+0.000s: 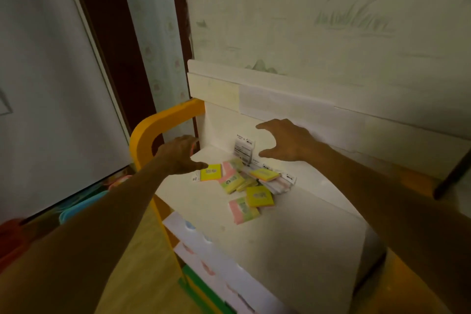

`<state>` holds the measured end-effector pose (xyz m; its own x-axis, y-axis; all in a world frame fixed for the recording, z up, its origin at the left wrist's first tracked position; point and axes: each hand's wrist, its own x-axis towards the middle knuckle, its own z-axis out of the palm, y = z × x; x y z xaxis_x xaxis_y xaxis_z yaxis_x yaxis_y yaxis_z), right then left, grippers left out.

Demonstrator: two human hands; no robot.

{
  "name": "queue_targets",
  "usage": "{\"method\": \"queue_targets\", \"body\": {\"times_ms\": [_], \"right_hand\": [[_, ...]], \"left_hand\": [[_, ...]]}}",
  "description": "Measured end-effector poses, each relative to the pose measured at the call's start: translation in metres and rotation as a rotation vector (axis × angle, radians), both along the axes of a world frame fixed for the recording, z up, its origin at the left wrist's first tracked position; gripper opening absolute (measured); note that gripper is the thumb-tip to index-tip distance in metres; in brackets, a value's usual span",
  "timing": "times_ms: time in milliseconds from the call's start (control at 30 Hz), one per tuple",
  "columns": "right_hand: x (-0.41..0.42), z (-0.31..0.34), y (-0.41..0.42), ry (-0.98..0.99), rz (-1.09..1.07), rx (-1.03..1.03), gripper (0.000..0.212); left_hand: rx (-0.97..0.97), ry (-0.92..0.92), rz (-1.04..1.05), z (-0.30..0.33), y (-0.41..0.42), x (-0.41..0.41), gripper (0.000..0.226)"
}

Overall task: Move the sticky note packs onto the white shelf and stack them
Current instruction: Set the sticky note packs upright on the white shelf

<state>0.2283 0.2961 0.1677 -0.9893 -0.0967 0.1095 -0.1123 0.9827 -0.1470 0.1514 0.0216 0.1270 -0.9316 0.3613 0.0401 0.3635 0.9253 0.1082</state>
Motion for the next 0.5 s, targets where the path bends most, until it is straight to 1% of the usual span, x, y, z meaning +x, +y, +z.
{"method": "queue_targets", "body": {"times_ms": [67,200,333,500], "right_hand": [[-0.015,-0.004,0.001,-0.004,-0.022,0.0,0.077],[-0.044,-0.018,0.001,-0.025,-0.087,-0.032,0.076],[-0.069,-0.029,-0.005,-0.024,-0.184,-0.034,0.076],[-0.087,-0.053,-0.017,-0.078,-0.31,-0.066,0.076]], "left_hand": [[-0.007,-0.004,-0.019,-0.007,0.002,-0.023,0.083],[-0.009,-0.044,-0.08,-0.024,0.004,-0.077,0.094],[-0.033,-0.087,-0.216,-0.046,0.006,-0.128,0.094],[-0.09,-0.194,-0.357,-0.087,0.007,-0.172,0.093]]}}
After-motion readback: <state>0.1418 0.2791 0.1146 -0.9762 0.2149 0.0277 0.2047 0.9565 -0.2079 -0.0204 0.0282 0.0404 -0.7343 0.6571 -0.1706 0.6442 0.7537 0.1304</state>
